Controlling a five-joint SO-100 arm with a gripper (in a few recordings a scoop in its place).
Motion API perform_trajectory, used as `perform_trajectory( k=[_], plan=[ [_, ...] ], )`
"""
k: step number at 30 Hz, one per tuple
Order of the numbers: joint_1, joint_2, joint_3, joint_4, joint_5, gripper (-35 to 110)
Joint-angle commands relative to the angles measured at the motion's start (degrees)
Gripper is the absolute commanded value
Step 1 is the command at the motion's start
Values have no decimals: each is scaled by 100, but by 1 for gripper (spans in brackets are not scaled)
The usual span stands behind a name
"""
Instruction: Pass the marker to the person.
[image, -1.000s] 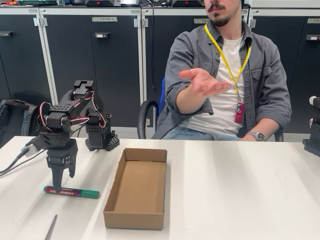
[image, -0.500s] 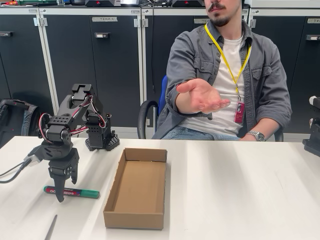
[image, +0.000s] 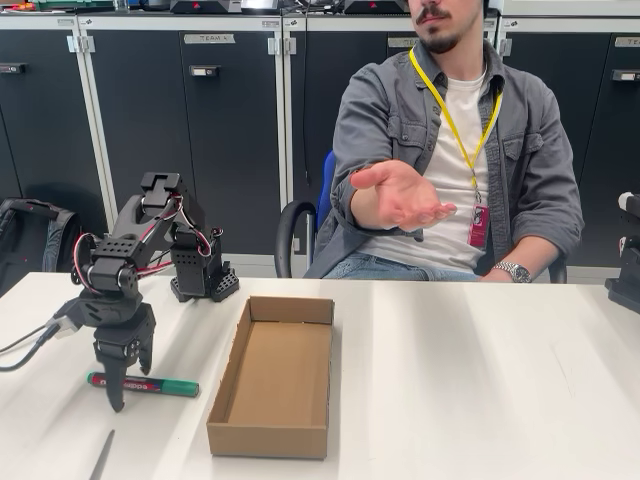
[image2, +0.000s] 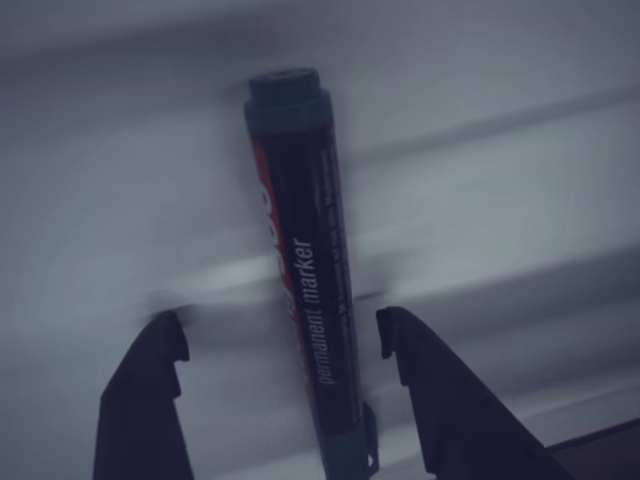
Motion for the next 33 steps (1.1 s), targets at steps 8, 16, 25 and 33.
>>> perform_trajectory(
  k=[8, 16, 25, 33],
  plan=[
    [79, -26, -44, -545, 53, 16],
    [26, -26, -44, -765, 114, -5],
    [26, 88, -123, -650, 202, -5],
    [-79, 615, -149, -272, 264, -5]
  ],
)
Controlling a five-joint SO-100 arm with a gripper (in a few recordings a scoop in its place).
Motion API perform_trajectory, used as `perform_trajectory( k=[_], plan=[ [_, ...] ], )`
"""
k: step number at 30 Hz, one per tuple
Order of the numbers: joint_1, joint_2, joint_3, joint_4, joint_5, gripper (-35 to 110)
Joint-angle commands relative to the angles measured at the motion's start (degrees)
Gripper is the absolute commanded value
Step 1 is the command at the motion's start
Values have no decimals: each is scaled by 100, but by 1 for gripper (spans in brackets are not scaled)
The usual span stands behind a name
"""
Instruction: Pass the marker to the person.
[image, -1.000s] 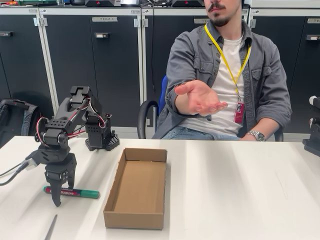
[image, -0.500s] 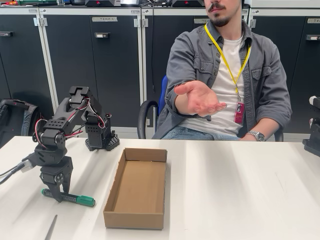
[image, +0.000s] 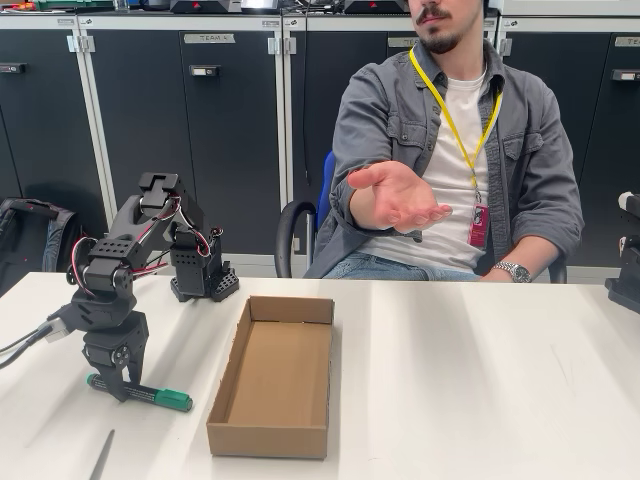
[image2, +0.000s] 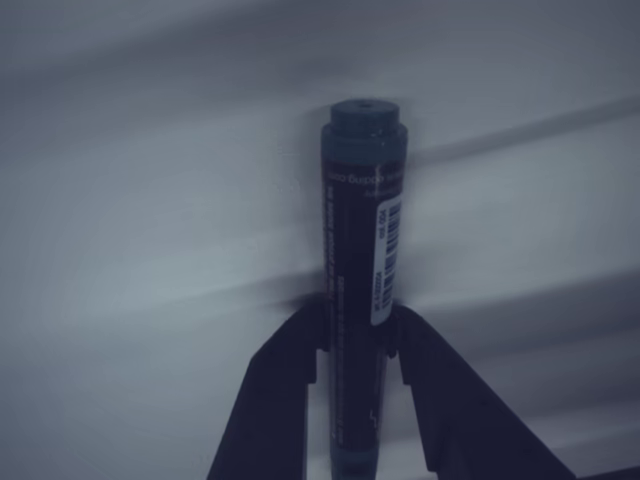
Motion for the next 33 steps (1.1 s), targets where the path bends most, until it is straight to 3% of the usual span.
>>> perform_trajectory(
  k=[1, 25, 33],
  plan=[
    [-79, 598, -88, 141, 35, -5],
    [-554, 3340, -220, 1521, 308, -5],
    [-633, 4667, 105, 1512, -35, -5]
  ],
)
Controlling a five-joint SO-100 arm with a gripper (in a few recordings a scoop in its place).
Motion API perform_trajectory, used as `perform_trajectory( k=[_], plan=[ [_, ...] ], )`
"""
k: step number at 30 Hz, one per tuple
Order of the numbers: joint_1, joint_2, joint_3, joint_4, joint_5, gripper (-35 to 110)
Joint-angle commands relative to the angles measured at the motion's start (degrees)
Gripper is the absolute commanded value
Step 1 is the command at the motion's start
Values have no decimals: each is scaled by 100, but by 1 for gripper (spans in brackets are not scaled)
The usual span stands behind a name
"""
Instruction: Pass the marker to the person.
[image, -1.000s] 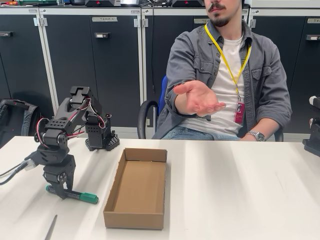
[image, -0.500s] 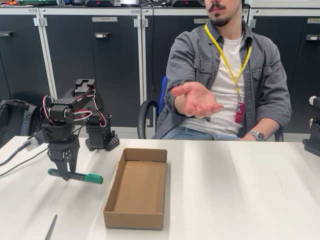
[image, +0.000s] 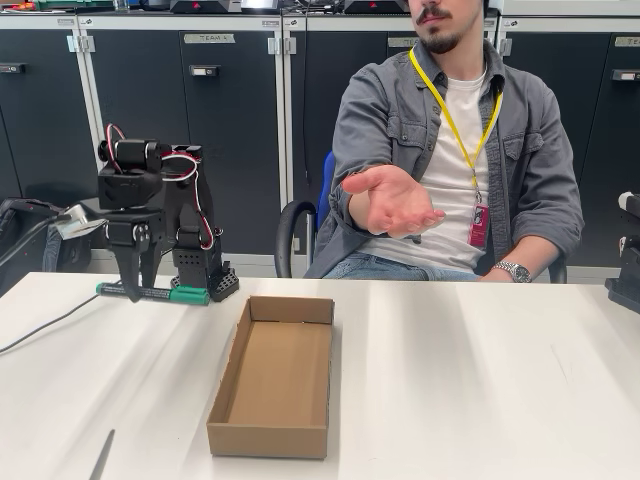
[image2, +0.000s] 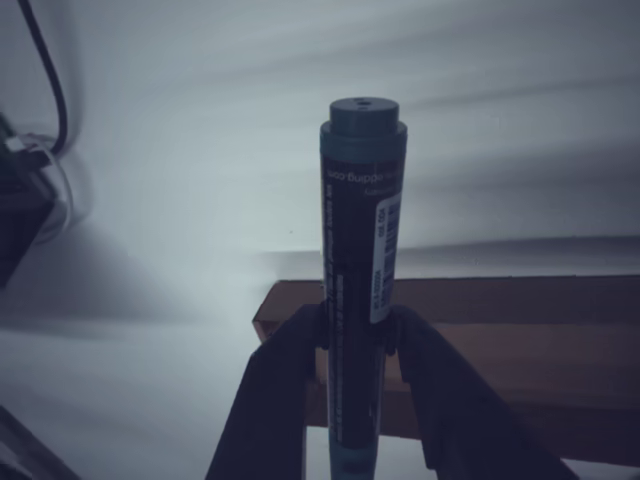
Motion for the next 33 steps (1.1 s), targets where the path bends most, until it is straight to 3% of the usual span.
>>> perform_trajectory(
  k=[1, 7, 21, 33],
  plan=[
    [-185, 879, 35, 18, -272, -5],
    [-756, 1310, -483, -158, -782, -5],
    [-2294, 1055, -1564, -1652, -2118, -5],
    [-3463, 967, -1028, -4553, -3489, -5]
  ],
)
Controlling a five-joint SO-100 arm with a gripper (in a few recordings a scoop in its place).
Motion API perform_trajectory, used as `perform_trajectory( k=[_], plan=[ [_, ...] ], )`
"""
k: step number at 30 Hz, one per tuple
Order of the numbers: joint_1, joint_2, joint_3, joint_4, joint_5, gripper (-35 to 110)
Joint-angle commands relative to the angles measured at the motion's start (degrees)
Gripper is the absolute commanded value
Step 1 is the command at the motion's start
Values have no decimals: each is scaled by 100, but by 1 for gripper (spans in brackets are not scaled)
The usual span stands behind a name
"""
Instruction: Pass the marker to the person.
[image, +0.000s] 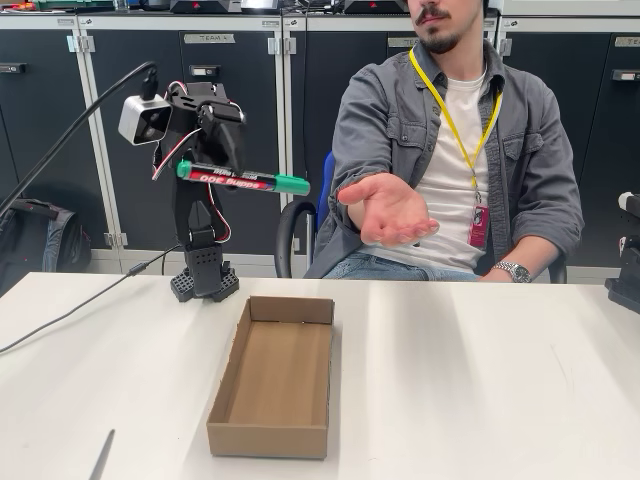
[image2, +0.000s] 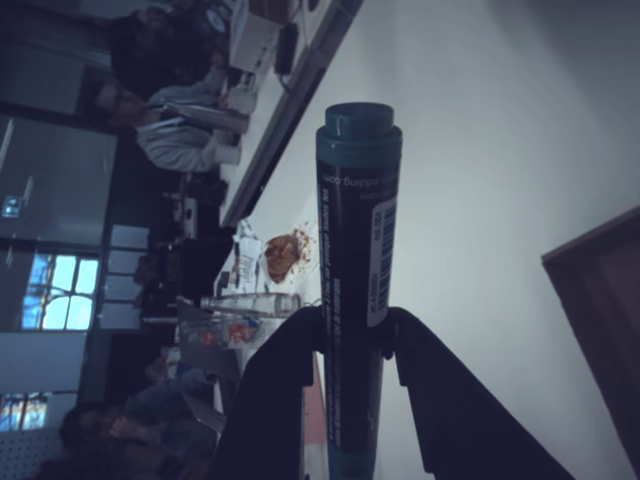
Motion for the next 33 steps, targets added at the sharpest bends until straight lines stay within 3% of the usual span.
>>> perform_trajectory(
  k=[1, 7, 10, 25, 33],
  plan=[
    [-396, -9, 18, -817, -431, -5],
    [-800, -88, 457, -1512, -914, -5],
    [-1020, -202, 466, -1573, -677, -5],
    [-2338, -844, -536, -1969, 3331, -5],
    [-2689, -1195, -949, -1301, 4720, -5]
  ],
)
